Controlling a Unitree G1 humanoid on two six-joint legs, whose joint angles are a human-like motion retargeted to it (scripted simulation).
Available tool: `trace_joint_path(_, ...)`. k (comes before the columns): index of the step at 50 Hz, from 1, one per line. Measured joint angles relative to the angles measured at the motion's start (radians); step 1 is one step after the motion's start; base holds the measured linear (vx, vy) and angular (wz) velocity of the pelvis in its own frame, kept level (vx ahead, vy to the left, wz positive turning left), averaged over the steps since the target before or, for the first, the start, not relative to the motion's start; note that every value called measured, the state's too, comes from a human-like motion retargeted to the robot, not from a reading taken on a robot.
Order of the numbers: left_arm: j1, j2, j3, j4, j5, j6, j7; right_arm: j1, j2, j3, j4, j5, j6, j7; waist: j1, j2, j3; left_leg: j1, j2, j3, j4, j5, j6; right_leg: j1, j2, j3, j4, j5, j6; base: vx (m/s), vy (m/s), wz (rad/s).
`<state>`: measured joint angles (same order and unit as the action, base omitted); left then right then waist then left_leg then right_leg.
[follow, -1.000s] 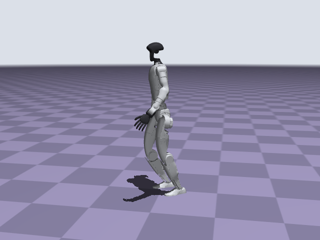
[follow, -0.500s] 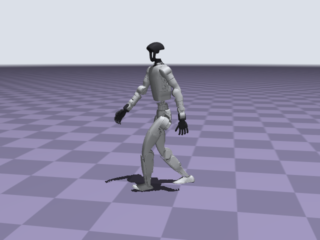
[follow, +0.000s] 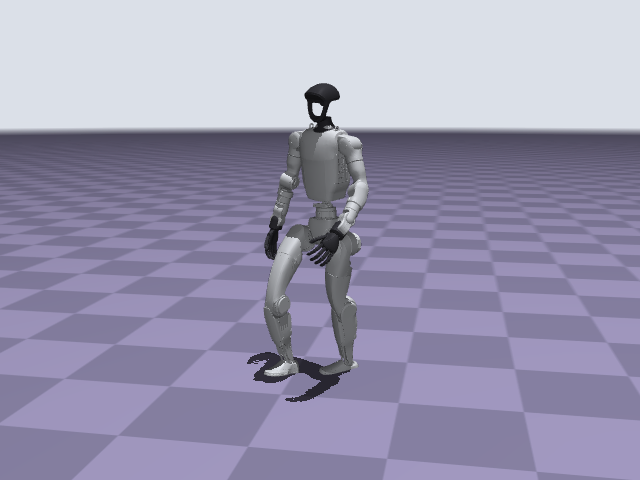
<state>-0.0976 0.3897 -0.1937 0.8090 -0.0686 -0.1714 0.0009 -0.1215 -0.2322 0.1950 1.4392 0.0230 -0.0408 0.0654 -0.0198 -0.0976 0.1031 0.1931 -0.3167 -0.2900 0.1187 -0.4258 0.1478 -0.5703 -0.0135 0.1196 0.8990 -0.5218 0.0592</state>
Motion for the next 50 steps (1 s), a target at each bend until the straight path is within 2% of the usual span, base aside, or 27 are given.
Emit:
trace_joint_path(2, -0.018, -0.006, -0.02, 0.024, 0.029, -0.001, -0.018, 0.042, -0.001, -0.03, 0.028, 0.009, 0.01, 0.005, 0.001, 0.013, 0.0, 0.047, 0.039, -0.054, -0.041, 0.008, -0.016, -0.009, 0.06, -0.006, -0.185, 0.03, 0.03, 0.53, -0.09, 1.29)
trace_joint_path(5, -0.005, -0.015, -0.045, 0.075, 0.072, 0.011, -0.044, 0.084, -0.004, -0.06, 0.044, 0.021, 0.019, 0.004, 0.007, -0.004, 0.0, 0.087, 0.034, -0.106, -0.027, -0.006, -0.029, -0.044, 0.096, 0.003, -0.312, 0.043, 0.07, 0.57, -0.1, 1.06)
trace_joint_path(7, 0.011, -0.022, -0.06, 0.134, 0.098, 0.024, -0.063, 0.096, -0.013, -0.082, 0.042, 0.028, 0.024, 0.0, 0.006, 0.0, -0.008, 0.115, 0.047, -0.107, -0.01, -0.016, -0.045, -0.035, 0.105, -0.018, -0.359, 0.077, 0.077, 0.66, -0.12, 1.05)
trace_joint_path(10, 0.058, -0.035, -0.066, 0.232, 0.12, 0.043, -0.077, 0.103, -0.035, -0.107, 0.027, 0.035, 0.028, -0.015, 0.009, 0.021, -0.015, 0.157, 0.067, -0.131, 0.072, -0.026, -0.081, 0.006, 0.119, -0.06, -0.33, 0.132, 0.056, 0.7, -0.14, 0.8)
trace_joint_path(13, 0.129, -0.044, -0.056, 0.315, 0.122, 0.051, -0.078, 0.101, -0.059, -0.113, -0.009, 0.039, 0.02, -0.039, 0.011, 0.069, -0.013, 0.153, 0.091, -0.131, 0.292, 0.015, -0.174, 0.075, 0.147, -0.105, -0.247, 0.149, 0.006, 0.7, -0.14, 0.54)
trace_joint_path(15, 0.175, -0.049, -0.046, 0.35, 0.119, 0.049, -0.076, 0.095, -0.074, -0.104, -0.05, 0.048, 0.01, -0.054, 0.003, 0.13, -0.005, 0.085, 0.129, -0.105, 0.56, 0.071, -0.278, 0.142, 0.189, -0.15, -0.24, 0.141, -0.036, 0.62, -0.11, 0.49)
trace_joint_path(17, 0.206, -0.049, -0.035, 0.353, 0.119, 0.045, -0.073, 0.079, -0.089, -0.089, -0.099, 0.061, -0.003, -0.066, 0.009, 0.199, -0.006, -0.017, 0.159, -0.079, 0.83, 0.196, -0.393, 0.192, 0.244, -0.179, -0.262, 0.122, -0.078, 0.58, -0.01, 0.28)
trace_joint_path(18, 0.216, -0.049, -0.03, 0.346, 0.115, 0.043, -0.07, 0.068, -0.099, -0.082, -0.123, 0.065, -0.01, -0.071, 0.015, 0.223, -0.007, -0.072, 0.167, -0.04, 0.945, 0.254, -0.405, 0.217, 0.257, -0.184, -0.271, 0.107, -0.091, 0.59, 0.06, 0.19)
trace_joint_path(20, 0.233, -0.051, -0.024, 0.324, 0.099, 0.04, -0.061, 0.046, -0.115, -0.063, -0.163, 0.063, -0.02, -0.08, 0.035, 0.242, -0.003, -0.182, 0.203, 0.031, 1.136, 0.296, -0.409, 0.261, 0.269, -0.187, -0.26, 0.067, -0.111, 0.57, -0.04, 0.13)
trace_joint_path(22, 0.242, -0.052, -0.013, 0.29, 0.071, 0.041, -0.051, 0.008, -0.119, -0.038, -0.195, 0.054, -0.022, -0.092, 0.064, 0.243, 0.001, -0.32, 0.284, 0.084, 1.293, 0.187, -0.356, 0.3, 0.292, -0.183, -0.261, 0.039, -0.124, 0.55, -0.16, -0.06)
trace_joint_path(24, 0.239, -0.056, 0.006, 0.256, 0.035, 0.05, -0.046, -0.052, -0.116, -0.013, -0.221, 0.046, -0.016, -0.102, 0.094, 0.231, -0.004, -0.474, 0.356, 0.152, 1.382, 0.06, -0.242, 0.345, 0.301, -0.163, -0.306, 0.029, -0.124, 0.59, -0.08, -0.25)
trace_joint_path(26, 0.241, -0.069, 0.023, 0.236, 0.002, 0.058, -0.045, -0.108, -0.106, 0.013, -0.249, 0.041, -0.012, -0.106, 0.121, 0.207, -0.003, -0.595, 0.394, 0.204, 1.38, -0.039, -0.154, 0.399, 0.297, -0.131, -0.345, 0.012, -0.123, 0.62, -0.04, -0.45)
trace_joint_path(28, 0.25, -0.091, 0.031, 0.228, -0.025, 0.061, -0.047, -0.153, -0.091, 0.038, -0.284, 0.04, -0.011, -0.103, 0.143, 0.181, 0.008, -0.676, 0.404, 0.247, 1.3, -0.107, -0.098, 0.462, 0.282, -0.091, -0.37, -0.016, -0.122, 0.65, -0.01, -0.63)
trace_joint_path(30, 0.259, -0.116, 0.031, 0.231, -0.045, 0.061, -0.052, -0.193, -0.074, 0.065, -0.318, 0.039, -0.013, -0.093, 0.162, 0.154, 0.018, -0.73, 0.394, 0.281, 1.157, -0.142, -0.075, 0.525, 0.259, -0.046, -0.397, -0.043, -0.118, 0.68, 0.02, -0.76)
trace_joint_path(32, 0.262, -0.137, 0.022, 0.249, -0.055, 0.062, -0.058, -0.226, -0.056, 0.093, -0.34, 0.031, -0.016, -0.076, 0.173, 0.123, 0.023, -0.758, 0.359, 0.298, 0.96, -0.144, -0.08, 0.581, 0.22, -0.006, -0.415, -0.068, -0.112, 0.69, 0.05, -0.78)
trace_joint_path(35, 0.26, -0.159, 0.007, 0.284, -0.054, 0.072, -0.066, -0.265, -0.033, 0.134, -0.355, 0.004, -0.014, -0.047, 0.174, 0.069, 0.017, -0.755, 0.274, 0.295, 0.61, -0.107, -0.106, 0.639, 0.148, 0.038, -0.415, -0.103, -0.092, 0.67, 0.08, -0.69)
trace_joint_path(37, 0.268, -0.166, 0.0, 0.296, -0.051, 0.077, -0.068, -0.266, -0.021, 0.151, -0.357, -0.015, -0.012, -0.035, 0.173, 0.057, 0.008, -0.767, 0.246, 0.275, 0.509, -0.105, -0.117, 0.653, 0.136, 0.056, -0.364, -0.134, -0.086, 0.66, 0.11, -0.65)
trace_joint_path(38, 0.262, -0.164, 0.003, 0.304, -0.051, 0.079, -0.07, -0.272, -0.017, 0.154, -0.354, -0.025, -0.009, -0.028, 0.175, 0.027, 0.001, -0.725, 0.212, 0.279, 0.386, -0.055, -0.114, 0.658, 0.096, 0.064, -0.35, -0.148, -0.076, 0.7, 0.13, -0.65)
trace_joint_path(42, 0.267, -0.16, 0.015, 0.312, -0.069, 0.083, -0.065, -0.226, -0.004, 0.162, -0.322, -0.05, -0.003, -0.017, 0.182, -0.024, -0.023, -0.718, 0.137, 0.289, 0.46, 0.014, -0.097, 0.671, 0.033, 0.093, -0.175, -0.172, -0.041, 0.7, 0.15, -0.63)
trace_joint_path(45, 0.264, -0.148, 0.03, 0.307, -0.099, 0.085, -0.061, -0.161, 0.007, 0.15, -0.276, -0.063, 0.004, -0.007, 0.179, -0.079, -0.041, -0.695, 0.068, 0.323, 0.549, 0.038, -0.061, 0.647, -0.058, 0.075, 0.024, -0.077, 0.028, 0.68, 0.17, -0.56)
trace_joint_path(48, 0.242, -0.118, 0.037, 0.283, -0.126, 0.086, -0.062, -0.106, 0.015, 0.133, -0.234, -0.057, 0.014, 0.019, 0.147, -0.159, -0.049, -0.61, -0.024, 0.36, 0.488, 0.032, -0.008, 0.532, -0.172, 0.073, 0.301, 0.158, 0.118, 0.65, 0.16, -0.41)
trace_joint_path(50, 0.23, -0.102, 0.037, 0.258, -0.128, 0.08, -0.052, -0.069, 0.013, 0.127, -0.218, -0.056, 0.019, 0.021, 0.108, -0.176, -0.049, -0.562, -0.052, 0.379, 0.498, -0.012, 0.019, 0.442, -0.233, 0.053, 0.47, 0.243, 0.122, 0.66, 0.16, -0.49)
